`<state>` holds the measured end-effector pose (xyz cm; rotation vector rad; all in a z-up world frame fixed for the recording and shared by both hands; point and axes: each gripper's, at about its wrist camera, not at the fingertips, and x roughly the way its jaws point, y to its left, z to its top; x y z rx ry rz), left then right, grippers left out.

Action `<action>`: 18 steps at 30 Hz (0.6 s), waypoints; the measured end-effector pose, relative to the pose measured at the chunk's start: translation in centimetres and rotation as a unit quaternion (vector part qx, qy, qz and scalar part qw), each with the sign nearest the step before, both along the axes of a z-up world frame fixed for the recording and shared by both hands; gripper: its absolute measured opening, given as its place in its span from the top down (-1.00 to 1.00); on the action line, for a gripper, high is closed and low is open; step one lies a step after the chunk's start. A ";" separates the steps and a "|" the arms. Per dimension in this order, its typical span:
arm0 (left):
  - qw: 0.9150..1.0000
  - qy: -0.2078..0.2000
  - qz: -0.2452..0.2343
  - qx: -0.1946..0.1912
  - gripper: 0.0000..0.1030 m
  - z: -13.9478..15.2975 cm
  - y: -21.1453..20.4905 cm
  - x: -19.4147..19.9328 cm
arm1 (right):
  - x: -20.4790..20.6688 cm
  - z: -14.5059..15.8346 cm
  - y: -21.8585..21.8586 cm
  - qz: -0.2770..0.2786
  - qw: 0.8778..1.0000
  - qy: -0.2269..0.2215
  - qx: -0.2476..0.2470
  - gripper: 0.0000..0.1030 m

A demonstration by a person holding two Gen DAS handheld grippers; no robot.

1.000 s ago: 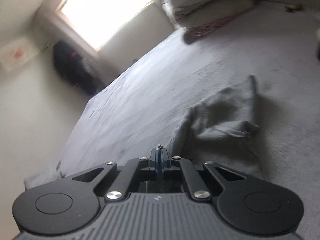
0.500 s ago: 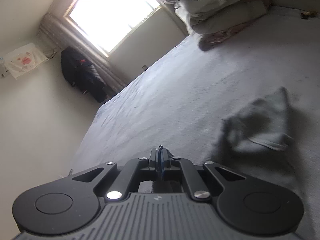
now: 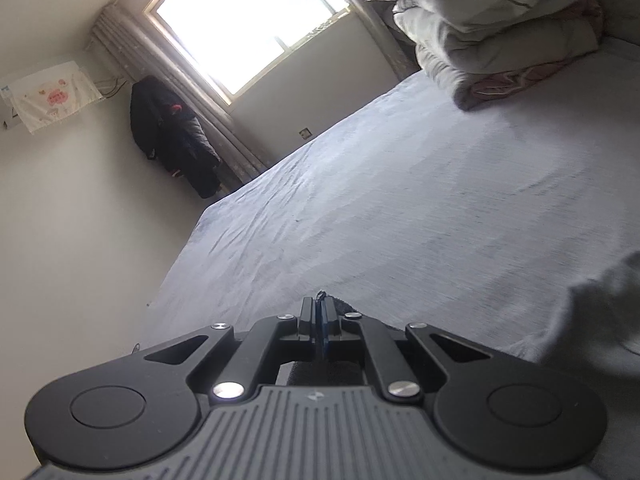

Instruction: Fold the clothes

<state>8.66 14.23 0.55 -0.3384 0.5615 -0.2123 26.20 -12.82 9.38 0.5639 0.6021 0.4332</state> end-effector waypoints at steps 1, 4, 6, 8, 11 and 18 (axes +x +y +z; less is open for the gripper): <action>1.000 0.003 0.018 -0.009 0.86 -0.1 0.8 0.2 | 0.4 -0.1 0.8 0.001 1.000 -0.003 -0.002 0.93; 0.997 0.008 0.069 -0.031 0.87 -0.4 2.9 0.8 | 1.6 -0.5 3.2 0.000 1.000 -0.012 -0.016 0.93; 0.995 0.010 0.088 -0.044 0.86 -0.6 3.9 1.1 | 2.6 -1.1 4.6 -0.003 1.000 -0.015 -0.024 0.93; 0.993 0.012 0.099 -0.057 0.86 -0.5 4.9 1.1 | 3.6 -1.7 5.8 -0.005 0.999 -0.014 -0.032 0.93; 0.992 0.012 0.104 -0.063 0.82 -0.3 5.6 1.1 | 5.1 -2.8 7.5 -0.011 0.998 -0.011 -0.060 0.93; 0.996 0.039 0.069 -0.040 0.19 -1.4 4.9 1.6 | 8.5 -5.7 8.7 -0.030 0.997 0.013 -0.075 0.93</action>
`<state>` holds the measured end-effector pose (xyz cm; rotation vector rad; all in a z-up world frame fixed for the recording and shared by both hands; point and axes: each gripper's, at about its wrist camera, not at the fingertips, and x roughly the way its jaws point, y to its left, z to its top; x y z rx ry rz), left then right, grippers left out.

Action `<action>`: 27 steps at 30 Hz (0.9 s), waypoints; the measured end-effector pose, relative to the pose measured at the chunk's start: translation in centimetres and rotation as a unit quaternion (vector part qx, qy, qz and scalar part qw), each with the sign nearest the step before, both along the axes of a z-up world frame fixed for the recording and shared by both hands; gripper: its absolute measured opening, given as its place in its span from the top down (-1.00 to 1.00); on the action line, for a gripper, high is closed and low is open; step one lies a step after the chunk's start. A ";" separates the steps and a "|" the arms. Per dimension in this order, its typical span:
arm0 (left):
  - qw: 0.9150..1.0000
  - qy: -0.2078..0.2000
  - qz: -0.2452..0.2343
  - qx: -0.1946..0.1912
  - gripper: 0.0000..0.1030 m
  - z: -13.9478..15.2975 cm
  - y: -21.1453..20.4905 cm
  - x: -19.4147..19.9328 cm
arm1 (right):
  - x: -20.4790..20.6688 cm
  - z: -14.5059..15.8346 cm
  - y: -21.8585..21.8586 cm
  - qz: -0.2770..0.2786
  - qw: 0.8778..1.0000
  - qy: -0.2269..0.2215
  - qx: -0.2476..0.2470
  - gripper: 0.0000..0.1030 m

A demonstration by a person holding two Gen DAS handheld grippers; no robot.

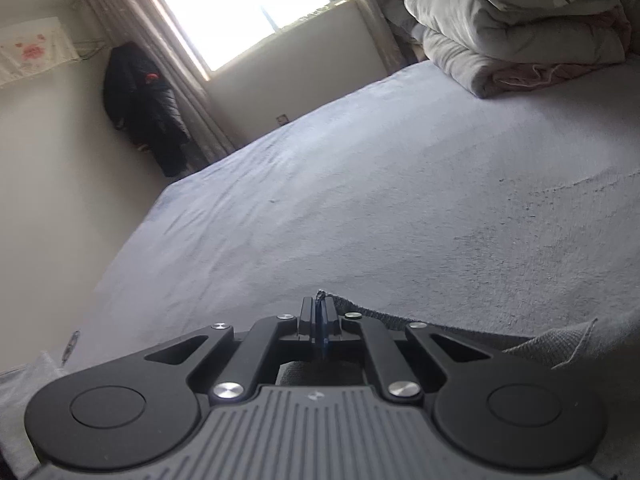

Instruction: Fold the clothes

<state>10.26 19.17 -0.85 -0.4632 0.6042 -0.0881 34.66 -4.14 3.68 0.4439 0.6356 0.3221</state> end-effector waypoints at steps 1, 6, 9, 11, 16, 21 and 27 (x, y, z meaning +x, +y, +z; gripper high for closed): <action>1.000 0.004 -0.009 0.006 0.15 -0.2 -0.2 0.2 | 0.4 -0.2 0.0 -0.003 1.000 0.002 0.002 0.93; 0.997 0.019 -0.060 0.036 -0.04 -1.2 -1.2 0.8 | 1.9 -1.0 -0.5 -0.010 1.000 -0.002 0.014 0.93; 0.995 0.026 -0.083 0.056 -0.06 -2.0 -1.8 1.0 | 2.5 -2.3 -0.6 -0.006 1.000 -0.003 0.026 0.93; 0.993 0.036 -0.088 0.069 -0.03 -2.7 -2.1 1.3 | 3.0 -3.5 -0.9 -0.006 0.999 0.002 0.043 0.93; 0.992 0.039 -0.079 0.090 0.34 -4.1 -2.7 1.9 | 3.7 -6.7 -1.7 -0.004 0.995 0.017 0.099 0.93; 0.997 0.017 -0.022 0.074 0.78 -4.4 -1.9 1.9 | 3.0 -9.0 -1.8 0.015 0.991 0.005 0.133 0.92; 0.997 0.000 0.071 -0.003 0.80 -4.4 1.6 1.4 | 3.6 -9.7 -1.9 0.051 0.987 0.010 0.153 0.92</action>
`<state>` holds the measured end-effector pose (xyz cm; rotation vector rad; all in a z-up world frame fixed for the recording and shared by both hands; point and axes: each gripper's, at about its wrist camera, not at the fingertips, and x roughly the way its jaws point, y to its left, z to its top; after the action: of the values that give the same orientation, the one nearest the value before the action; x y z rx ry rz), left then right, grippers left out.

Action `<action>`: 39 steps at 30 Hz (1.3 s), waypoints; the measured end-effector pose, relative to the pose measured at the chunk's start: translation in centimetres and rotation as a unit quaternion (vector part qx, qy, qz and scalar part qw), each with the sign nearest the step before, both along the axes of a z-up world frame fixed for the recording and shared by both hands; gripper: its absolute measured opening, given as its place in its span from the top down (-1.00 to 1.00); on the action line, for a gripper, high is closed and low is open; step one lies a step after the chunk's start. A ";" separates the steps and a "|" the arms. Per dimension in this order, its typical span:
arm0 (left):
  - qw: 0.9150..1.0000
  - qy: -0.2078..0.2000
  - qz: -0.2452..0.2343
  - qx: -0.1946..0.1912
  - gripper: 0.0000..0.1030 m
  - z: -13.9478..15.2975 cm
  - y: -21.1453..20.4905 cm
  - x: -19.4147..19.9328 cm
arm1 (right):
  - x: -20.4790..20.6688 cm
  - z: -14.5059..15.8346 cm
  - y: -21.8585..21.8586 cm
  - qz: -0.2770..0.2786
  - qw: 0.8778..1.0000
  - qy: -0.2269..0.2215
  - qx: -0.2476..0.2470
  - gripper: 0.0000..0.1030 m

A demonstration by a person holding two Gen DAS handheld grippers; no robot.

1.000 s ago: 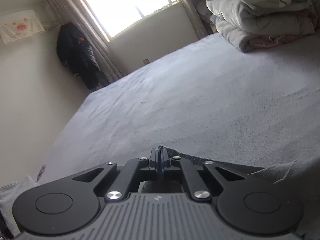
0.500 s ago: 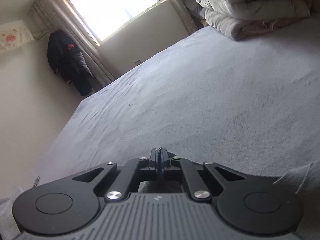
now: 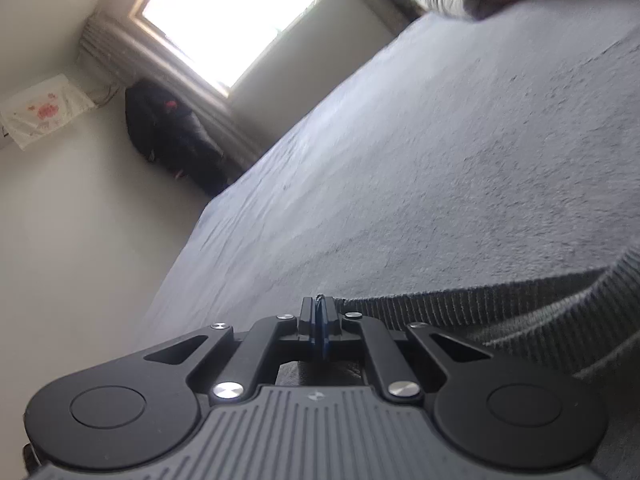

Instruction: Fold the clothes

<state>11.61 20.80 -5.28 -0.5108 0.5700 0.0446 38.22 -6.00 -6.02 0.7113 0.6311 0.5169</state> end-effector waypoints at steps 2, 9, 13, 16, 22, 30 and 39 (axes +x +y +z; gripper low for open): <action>1.000 -0.007 0.020 -0.011 0.80 -0.1 0.6 -0.1 | 0.4 0.1 -0.6 0.005 0.999 -0.010 0.031 0.92; 0.995 0.010 0.062 -0.074 0.67 -1.3 2.0 -0.1 | 1.4 -1.1 -1.0 -0.002 0.999 -0.002 0.036 0.92; 0.998 -0.002 0.056 -0.034 0.03 0.8 1.5 -0.5 | 1.5 -1.2 -0.5 0.008 0.999 0.005 0.051 0.92; 0.999 -0.012 0.025 -0.024 -0.07 2.1 0.9 -0.2 | 1.9 -1.4 -0.6 0.011 0.998 0.009 0.056 0.92; 0.993 0.001 -0.033 -0.112 -0.02 1.9 0.8 1.6 | 1.8 -1.4 -1.1 0.012 0.997 0.017 0.072 0.91; 0.990 0.036 -0.044 -0.130 0.80 0.1 -1.1 2.6 | 1.7 -1.6 -1.6 0.017 0.997 0.021 0.074 0.90; 0.998 -0.025 0.056 -0.005 0.93 3.1 1.3 4.5 | 1.4 -1.2 -2.5 0.010 0.994 -0.007 0.107 0.91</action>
<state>16.14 22.08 -2.19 -0.5514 0.4932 0.1351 39.60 -8.52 -7.21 0.9028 0.5745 0.6139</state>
